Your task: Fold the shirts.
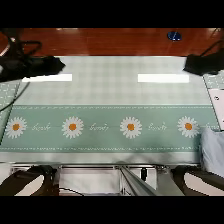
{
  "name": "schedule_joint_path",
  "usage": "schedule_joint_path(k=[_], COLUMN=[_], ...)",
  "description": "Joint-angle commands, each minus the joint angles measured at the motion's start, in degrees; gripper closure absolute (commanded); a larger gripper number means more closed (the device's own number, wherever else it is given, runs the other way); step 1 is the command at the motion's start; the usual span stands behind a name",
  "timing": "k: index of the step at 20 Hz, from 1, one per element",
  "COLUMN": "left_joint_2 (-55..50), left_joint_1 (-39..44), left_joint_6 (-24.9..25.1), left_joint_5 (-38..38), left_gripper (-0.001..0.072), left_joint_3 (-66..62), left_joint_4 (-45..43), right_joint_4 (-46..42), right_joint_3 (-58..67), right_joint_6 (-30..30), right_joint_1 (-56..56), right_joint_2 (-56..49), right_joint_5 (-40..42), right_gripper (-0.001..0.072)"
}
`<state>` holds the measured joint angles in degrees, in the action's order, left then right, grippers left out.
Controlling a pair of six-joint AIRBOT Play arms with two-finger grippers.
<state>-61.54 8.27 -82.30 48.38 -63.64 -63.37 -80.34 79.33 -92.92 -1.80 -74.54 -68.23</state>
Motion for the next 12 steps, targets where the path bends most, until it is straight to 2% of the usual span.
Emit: schedule_joint_path(k=[1,12], left_joint_2=[-5.31,-6.93], left_joint_1=[1.16,0.09], left_joint_6=[0.02,0.2], left_joint_5=[-3.19,-2.95], left_gripper=[0.0688,0.0687], left_joint_3=[2.89,1.33], left_joint_4=[-3.1,-3.1], right_joint_4=[-9.22,-10.03], right_joint_3=[-1.6,-1.6], right_joint_6=[-5.35,-5.05], right_joint_1=[6.86,6.91], right_joint_2=[-7.54,-6.29], right_joint_5=[0.02,-1.84], right_gripper=[0.0688,0.0688])
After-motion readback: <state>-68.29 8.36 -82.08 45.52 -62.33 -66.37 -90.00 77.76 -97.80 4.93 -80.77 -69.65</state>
